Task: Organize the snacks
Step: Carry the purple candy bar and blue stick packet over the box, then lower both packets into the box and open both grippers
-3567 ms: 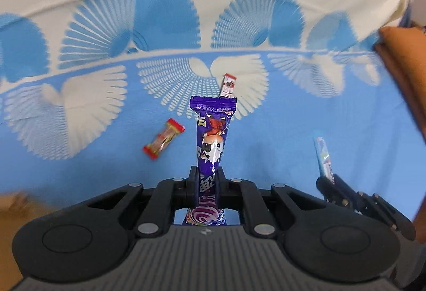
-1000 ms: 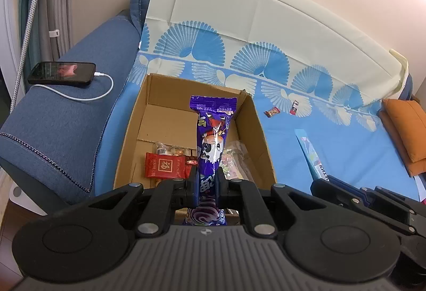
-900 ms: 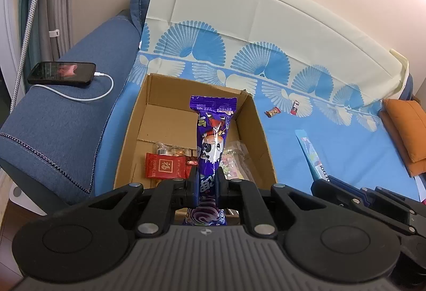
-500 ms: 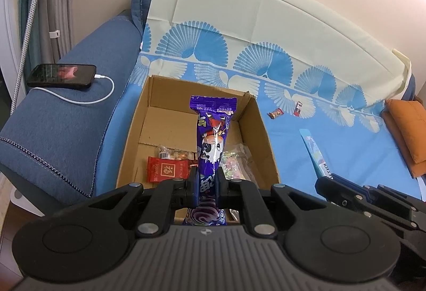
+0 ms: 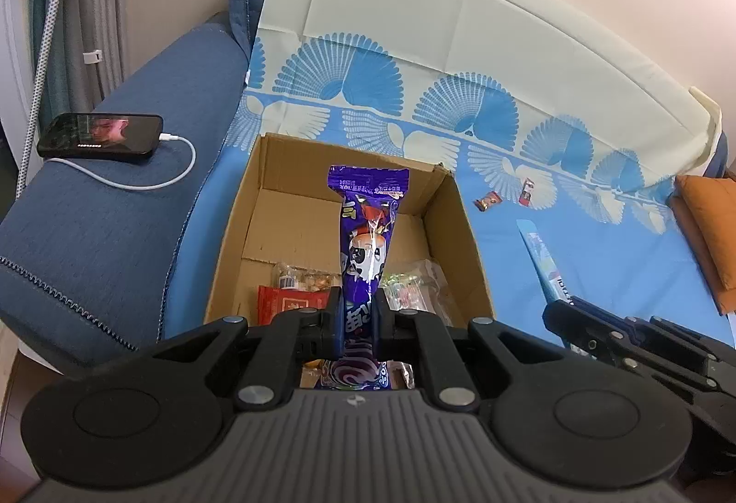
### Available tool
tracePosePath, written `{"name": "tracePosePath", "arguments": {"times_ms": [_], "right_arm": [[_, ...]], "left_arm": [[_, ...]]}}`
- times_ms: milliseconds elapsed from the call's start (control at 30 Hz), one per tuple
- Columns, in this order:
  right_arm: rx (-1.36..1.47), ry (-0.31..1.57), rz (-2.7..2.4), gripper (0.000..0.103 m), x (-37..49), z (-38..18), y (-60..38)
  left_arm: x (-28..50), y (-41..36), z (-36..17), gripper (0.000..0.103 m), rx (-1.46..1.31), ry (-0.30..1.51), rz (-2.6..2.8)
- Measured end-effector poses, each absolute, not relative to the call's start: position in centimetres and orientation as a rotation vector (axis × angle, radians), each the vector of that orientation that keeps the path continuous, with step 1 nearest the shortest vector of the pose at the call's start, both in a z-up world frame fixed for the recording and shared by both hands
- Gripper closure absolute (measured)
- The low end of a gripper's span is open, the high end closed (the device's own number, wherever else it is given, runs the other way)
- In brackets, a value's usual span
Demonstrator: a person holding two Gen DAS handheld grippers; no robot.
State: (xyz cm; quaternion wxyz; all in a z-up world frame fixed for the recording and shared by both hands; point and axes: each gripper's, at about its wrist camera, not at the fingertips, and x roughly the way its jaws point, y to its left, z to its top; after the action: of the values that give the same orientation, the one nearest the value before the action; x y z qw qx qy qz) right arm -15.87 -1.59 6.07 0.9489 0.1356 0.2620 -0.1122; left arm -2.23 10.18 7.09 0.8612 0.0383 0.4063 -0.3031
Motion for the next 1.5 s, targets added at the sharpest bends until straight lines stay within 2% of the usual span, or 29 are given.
{"name": "tracePosePath", "arguments": {"times_ms": [933, 1400, 1467, 1500], "right_arm": [[0.365, 0.736, -0.23, 0.086, -6.4, -2.2, -5.9], [0.378, 0.77, -0.248, 0.086, -4.0, -4.4, -7.3], [0.38, 0.773, -0.253, 0.084, -3.9, -4.5, -7.4], [0.388, 0.778, -0.252, 0.08, -3.8, -4.6, -7.4]], "left_arm": [[6.7, 4.6, -1.7, 0.092, 0.175, 1.027, -0.581], [8.6, 2.8, -5.0, 0.091, 0.217, 1.076, -0.558], [8.8, 2.6, -5.1, 0.09, 0.22, 1.09, -0.56], [8.9, 2.6, -5.2, 0.08, 0.22, 1.099, -0.554]]}}
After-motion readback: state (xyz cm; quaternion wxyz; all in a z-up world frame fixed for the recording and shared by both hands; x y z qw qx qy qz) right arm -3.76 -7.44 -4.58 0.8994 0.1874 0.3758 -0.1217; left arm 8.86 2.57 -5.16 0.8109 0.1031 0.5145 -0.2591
